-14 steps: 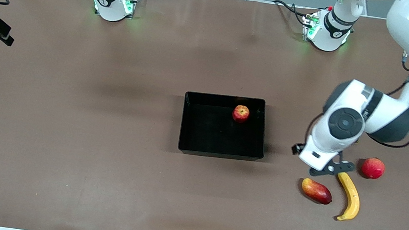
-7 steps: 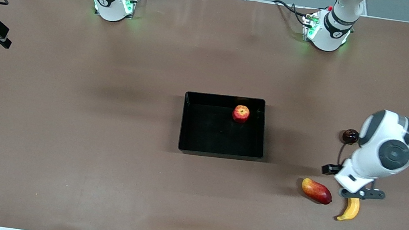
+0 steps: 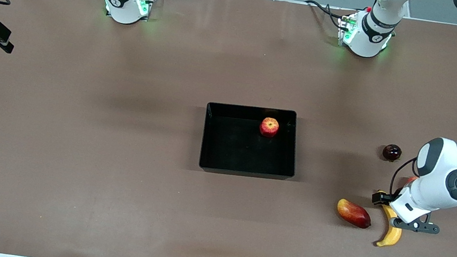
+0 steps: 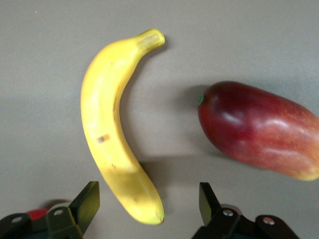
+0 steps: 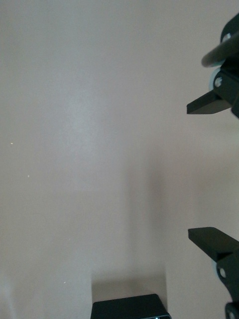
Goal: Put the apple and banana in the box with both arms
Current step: 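Grasp the banana with the left gripper and lift it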
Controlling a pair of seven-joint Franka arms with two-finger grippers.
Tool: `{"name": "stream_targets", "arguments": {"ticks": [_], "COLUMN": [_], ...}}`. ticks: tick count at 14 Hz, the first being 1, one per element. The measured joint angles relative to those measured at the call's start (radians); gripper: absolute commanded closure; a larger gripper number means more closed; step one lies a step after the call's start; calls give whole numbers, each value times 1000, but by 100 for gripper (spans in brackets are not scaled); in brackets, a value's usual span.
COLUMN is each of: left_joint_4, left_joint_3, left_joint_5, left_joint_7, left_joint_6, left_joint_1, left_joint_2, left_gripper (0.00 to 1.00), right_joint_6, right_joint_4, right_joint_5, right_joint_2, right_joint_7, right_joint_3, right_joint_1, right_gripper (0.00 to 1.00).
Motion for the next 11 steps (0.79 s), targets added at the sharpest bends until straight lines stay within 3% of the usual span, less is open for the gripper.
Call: {"name": "stream_targets", "arguments": {"ticks": [4,6,7,9,10,11], "left_joint_4": [44,46,46,47,48,51], "left_joint_3": [11,34,47,61,61,61], "left_joint_5": [77,83,84,91,102,108], "left_joint_7": [15,16,19,27,41,55], "left_joint_6": [4,41,63,85,88,89], "left_joint_1": [2,1,1,3,3,2], "left_joint_2": [52,67,74,85,87,87], "left_gripper": [22,31,47,88,100,100], "right_joint_6": [-12,-12,-12,-12,-11,-11], "right_joint_4": [0,0,0,0,0,1], "right_joint_5": [0,0,0,0,-1,-1], "right_joint_2": [0,0,0,0,0,0], "right_joint_7": [0,0,0,0,0,0], "right_joint_3": [0,0,0,0,0,0], "right_joint_1": [0,0,0,0,0,0], "right_gripper": [0,0,0,0,0,0]}}
